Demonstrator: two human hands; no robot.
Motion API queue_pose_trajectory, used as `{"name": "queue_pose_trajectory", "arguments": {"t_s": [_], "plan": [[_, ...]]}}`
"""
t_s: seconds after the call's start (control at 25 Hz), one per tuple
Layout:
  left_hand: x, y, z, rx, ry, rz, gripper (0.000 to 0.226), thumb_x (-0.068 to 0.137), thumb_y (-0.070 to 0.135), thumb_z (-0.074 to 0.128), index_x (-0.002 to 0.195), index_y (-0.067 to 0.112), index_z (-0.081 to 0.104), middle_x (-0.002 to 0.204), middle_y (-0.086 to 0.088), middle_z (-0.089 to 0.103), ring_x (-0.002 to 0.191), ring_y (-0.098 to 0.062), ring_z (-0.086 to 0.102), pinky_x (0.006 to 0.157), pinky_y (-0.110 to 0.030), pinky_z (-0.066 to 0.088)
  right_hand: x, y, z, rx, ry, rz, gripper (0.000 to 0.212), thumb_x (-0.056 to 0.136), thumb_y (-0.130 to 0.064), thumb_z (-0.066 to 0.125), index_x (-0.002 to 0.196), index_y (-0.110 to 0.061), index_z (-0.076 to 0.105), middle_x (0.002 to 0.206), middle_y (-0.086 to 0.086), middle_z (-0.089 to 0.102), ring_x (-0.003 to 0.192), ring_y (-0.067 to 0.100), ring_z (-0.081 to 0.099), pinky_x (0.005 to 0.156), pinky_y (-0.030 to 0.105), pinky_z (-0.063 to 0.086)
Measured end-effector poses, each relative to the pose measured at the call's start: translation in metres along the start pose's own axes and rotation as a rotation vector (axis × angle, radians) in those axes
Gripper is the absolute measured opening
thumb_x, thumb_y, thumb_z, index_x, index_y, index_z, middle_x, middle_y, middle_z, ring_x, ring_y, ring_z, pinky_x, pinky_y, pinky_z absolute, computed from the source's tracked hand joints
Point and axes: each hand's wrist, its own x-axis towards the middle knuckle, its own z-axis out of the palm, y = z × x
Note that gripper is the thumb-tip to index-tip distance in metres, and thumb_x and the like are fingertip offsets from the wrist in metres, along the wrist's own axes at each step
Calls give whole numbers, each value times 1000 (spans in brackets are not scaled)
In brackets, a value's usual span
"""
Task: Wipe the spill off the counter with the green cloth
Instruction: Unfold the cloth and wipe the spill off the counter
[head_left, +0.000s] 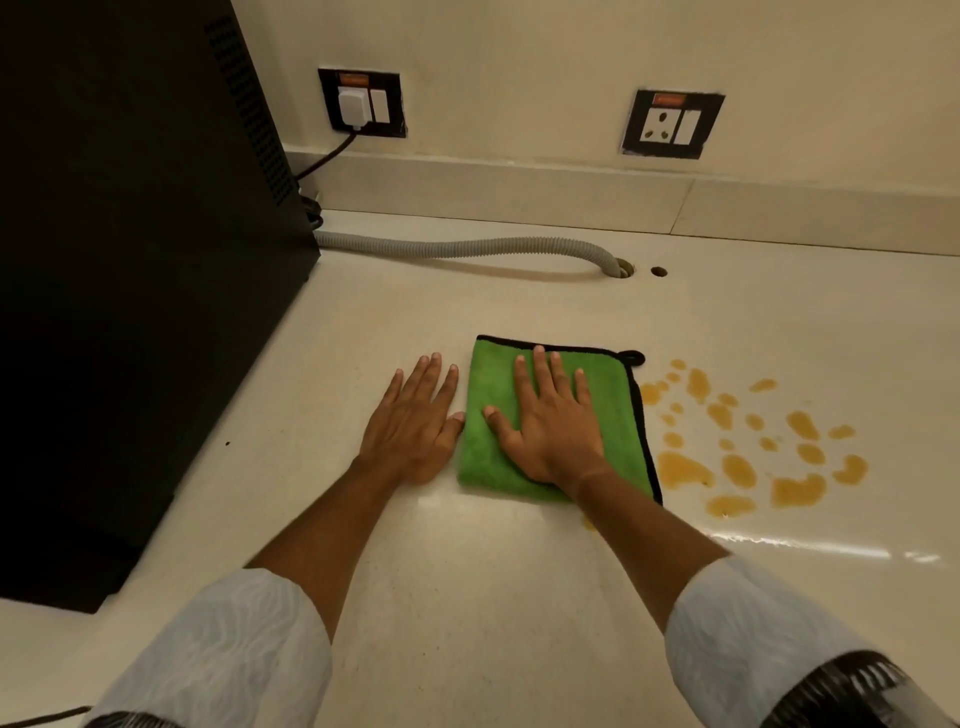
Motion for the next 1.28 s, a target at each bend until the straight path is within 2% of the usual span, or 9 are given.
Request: {"name": "queue_pose_trajectory", "arguments": {"t_s": [0.24, 0.36, 0.52, 0.64, 0.8, 0.92, 1.08, 1.16, 1.28], "plan": [[-2, 0, -2, -16, -6, -2, 72, 89, 48, 12, 153, 19, -1, 164, -7, -5, 150, -17, -7, 123, -40, -4, -91, 20, -3, -9, 8, -44, 82, 90, -71, 8, 154, -20, 0, 163, 6, -8, 150, 22, -12, 122, 50, 1], [-1, -1, -1, -31, 11, -2, 72, 89, 47, 13, 154, 19, 0, 164, -7, -4, 150, -17, -6, 123, -39, -4, -75, 37, -7, -6, 18, 74, 84, 89, -71, 7, 154, -18, 1, 163, 8, -7, 150, 22, -11, 122, 50, -1], [0, -1, 4, -12, 49, 2, 74, 86, 50, 6, 153, 20, 0, 164, -6, -3, 150, -17, -5, 123, -39, -3, -11, 46, -6, 0, 18, 230, 87, 88, -70, 10, 154, -14, 3, 163, 14, -2, 151, 28, -6, 121, 53, 0], [1, -1, 4, 8, 72, 14, 80, 82, 53, 2, 154, 19, 2, 164, -7, -1, 151, -18, -3, 123, -39, -1, 17, 39, -6, -15, 0, 129, 86, 88, -69, 9, 154, -13, 3, 163, 17, -1, 150, 30, -6, 121, 52, 2], [1, -4, 4, -19, 71, 19, 81, 82, 55, 4, 154, 20, 5, 164, -6, 1, 151, -16, -2, 123, -39, 1, -43, 40, -8, -22, 11, -70, 83, 90, -69, 10, 154, -16, 6, 163, 12, -2, 151, 25, -7, 122, 49, 3], [1, -5, 5, -35, 56, 22, 79, 82, 55, 3, 154, 21, 2, 164, -5, -1, 150, -15, -4, 123, -39, -1, -80, 58, -9, -24, 23, 61, 85, 89, -71, 10, 154, -18, 2, 163, 9, -8, 150, 23, -13, 122, 49, 0], [-1, -3, 2, -39, 59, 19, 79, 82, 55, 0, 153, 20, -2, 163, -5, -5, 150, -16, -7, 123, -38, -3, -50, 81, -13, 33, 121, 375, 89, 88, -71, 15, 154, -14, 2, 163, 14, -7, 150, 28, -11, 121, 55, 1], [-1, -2, 3, -31, 59, 16, 79, 82, 55, 0, 153, 20, -3, 163, -4, -6, 150, -16, -8, 123, -38, -3, -23, 92, -14, 49, 134, 421, 88, 87, -70, 18, 154, -16, 2, 163, 16, -5, 150, 32, -8, 120, 58, 3], [1, -2, 5, -14, 68, 17, 78, 83, 55, 0, 153, 21, -3, 163, -3, -6, 150, -15, -8, 123, -38, -3, 12, 106, -15, -10, 39, 349, 85, 86, -71, 16, 154, -22, 4, 163, 16, 1, 150, 33, -2, 119, 58, 2]]}}
